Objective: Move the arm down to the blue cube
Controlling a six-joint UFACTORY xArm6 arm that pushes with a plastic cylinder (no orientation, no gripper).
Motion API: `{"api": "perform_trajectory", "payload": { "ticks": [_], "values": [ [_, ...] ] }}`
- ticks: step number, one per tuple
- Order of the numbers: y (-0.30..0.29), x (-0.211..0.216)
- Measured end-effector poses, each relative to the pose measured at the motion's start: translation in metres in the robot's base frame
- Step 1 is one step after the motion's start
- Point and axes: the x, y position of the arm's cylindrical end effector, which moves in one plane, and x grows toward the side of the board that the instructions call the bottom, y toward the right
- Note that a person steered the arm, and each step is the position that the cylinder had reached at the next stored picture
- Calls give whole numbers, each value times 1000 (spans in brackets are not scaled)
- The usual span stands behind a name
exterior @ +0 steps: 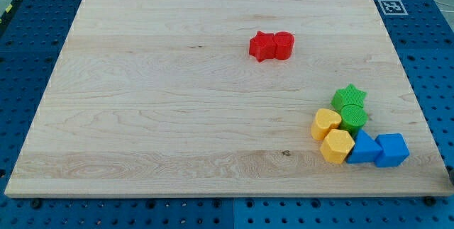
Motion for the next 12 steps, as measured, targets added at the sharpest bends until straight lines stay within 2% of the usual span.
{"api": "perform_trajectory", "payload": {
  "ticks": [4,12],
  "values": [
    [-63,1],
    [-104,-4]
  ]
}}
